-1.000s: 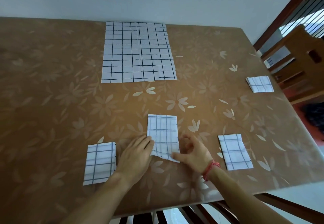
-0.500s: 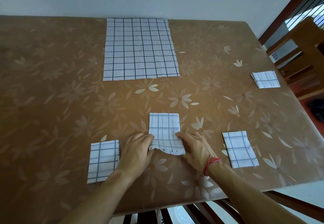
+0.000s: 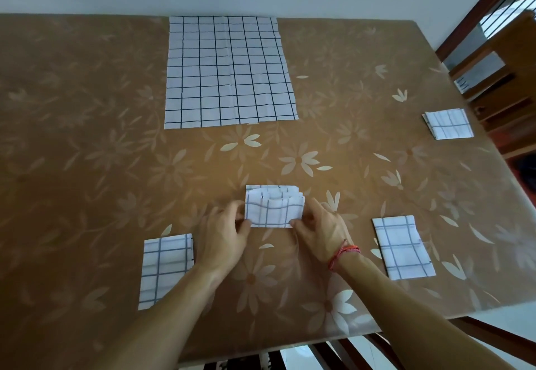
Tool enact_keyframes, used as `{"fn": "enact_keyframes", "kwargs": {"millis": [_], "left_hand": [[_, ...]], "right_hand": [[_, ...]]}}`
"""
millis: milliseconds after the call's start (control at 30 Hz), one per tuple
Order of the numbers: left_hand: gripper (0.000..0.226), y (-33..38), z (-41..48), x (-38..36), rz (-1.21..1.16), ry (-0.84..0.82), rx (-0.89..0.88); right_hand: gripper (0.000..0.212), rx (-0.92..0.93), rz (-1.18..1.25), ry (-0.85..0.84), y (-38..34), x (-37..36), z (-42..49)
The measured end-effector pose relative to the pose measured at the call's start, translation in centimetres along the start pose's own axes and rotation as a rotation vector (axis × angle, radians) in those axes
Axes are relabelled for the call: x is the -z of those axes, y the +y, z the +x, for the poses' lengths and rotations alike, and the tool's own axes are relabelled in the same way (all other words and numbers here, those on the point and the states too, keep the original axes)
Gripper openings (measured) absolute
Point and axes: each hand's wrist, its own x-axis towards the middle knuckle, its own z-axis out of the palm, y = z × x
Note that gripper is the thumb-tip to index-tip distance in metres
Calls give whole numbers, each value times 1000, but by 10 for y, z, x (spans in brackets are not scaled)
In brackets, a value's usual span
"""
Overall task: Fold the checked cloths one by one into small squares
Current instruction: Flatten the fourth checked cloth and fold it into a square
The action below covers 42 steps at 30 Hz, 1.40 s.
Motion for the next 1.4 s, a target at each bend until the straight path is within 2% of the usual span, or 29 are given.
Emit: {"fn": "enact_keyframes", "kwargs": {"millis": [133, 233, 467, 567, 633, 733, 767, 867, 967, 1167, 1400], "left_hand": [[28, -9, 6, -6, 25, -21, 15], [32, -14, 8, -9, 103, -35, -12], [37, -6, 9, -8, 268, -2, -94], [46, -6, 8, -6, 301, 38, -195], [49, -7, 9, -4, 330, 9, -302], [51, -11, 13, -5, 390, -74, -407], [52, -12, 14, -5, 409, -100, -413], [55, -14, 17, -7, 421, -155, -402], [56, -17, 19, -11, 410, -191, -403], [54, -21, 19, -15, 397, -223, -381], [56, -22, 18, -15, 378, -237, -368]], "right_hand": [[49, -25, 52, 7, -1, -4, 5], [58, -18, 88, 18, -3, -5, 7], [57, 22, 46, 11, -8, -2, 10], [60, -52, 10, 11, -15, 2, 11], [57, 17, -90, 95, -23, 2, 10], [50, 221, -185, 190, -40, -8, 11], [48, 271, -196, 169, -46, -12, 13], [58, 389, -193, -6, -58, -27, 17], [60, 401, -200, -113, -53, -42, 22], [55, 292, -235, -146, -51, -60, 25], [57, 300, -347, -110, -46, -63, 26]]}}
